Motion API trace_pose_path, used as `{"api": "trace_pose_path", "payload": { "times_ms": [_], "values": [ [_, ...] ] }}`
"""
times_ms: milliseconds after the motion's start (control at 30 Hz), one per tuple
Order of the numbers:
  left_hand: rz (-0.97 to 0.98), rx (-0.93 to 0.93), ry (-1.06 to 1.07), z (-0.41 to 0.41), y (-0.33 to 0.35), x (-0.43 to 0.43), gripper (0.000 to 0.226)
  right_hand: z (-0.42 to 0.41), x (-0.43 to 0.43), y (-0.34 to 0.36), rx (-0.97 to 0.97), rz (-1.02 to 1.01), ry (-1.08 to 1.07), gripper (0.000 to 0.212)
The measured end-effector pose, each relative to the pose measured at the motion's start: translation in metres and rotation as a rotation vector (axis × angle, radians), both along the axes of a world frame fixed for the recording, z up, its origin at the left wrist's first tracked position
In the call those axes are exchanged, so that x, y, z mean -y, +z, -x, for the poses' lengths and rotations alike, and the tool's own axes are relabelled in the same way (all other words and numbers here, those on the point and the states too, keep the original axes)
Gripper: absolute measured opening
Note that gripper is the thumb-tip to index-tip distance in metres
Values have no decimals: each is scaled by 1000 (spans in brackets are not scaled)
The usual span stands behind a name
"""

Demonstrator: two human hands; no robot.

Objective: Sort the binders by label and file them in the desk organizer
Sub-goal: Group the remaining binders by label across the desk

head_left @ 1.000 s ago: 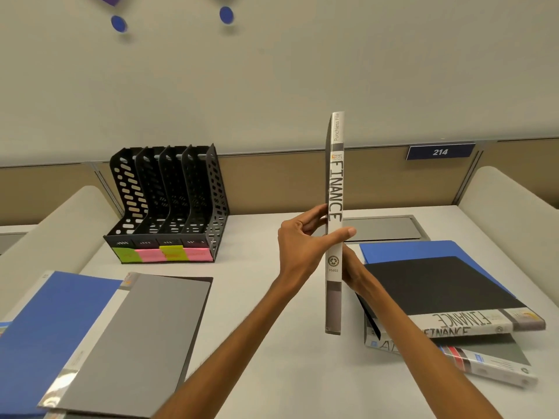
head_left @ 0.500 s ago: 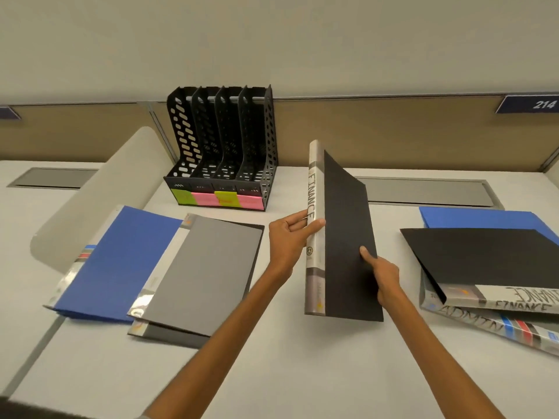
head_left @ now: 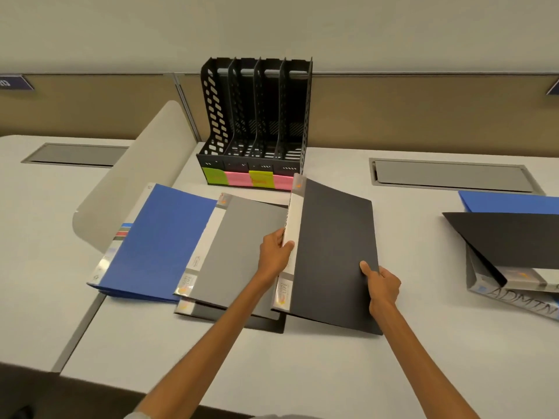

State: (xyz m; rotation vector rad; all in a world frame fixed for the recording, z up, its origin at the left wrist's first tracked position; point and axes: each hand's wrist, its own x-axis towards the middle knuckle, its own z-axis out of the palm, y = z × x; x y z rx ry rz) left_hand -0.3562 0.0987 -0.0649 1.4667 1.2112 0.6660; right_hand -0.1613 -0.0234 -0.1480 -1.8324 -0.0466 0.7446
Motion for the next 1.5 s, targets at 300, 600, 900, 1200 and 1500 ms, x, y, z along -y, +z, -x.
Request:
{"api": "trace_pose_path", "payload": {
  "times_ms": [300, 600, 900, 1200, 1500],
  "values": [
    [-87, -125, -66, 33, -43, -3, 41, 40, 0, 6, 300, 180, 166, 79],
    [-269, -401, -150, 43, -77, 22, 62, 55, 15, -21, 831, 527, 564, 90],
    [-289, -479, -175, 41, -86, 19, 63, 61, 20, -30, 948, 590, 598, 80],
    [-516, -648, -147, 23, -75, 19, 51, 45, 23, -21, 836, 409, 538, 65],
    [-593, -470, -238, -62, -53, 49, 44, -20, 53, 24, 758, 84, 119, 43]
  ]
}}
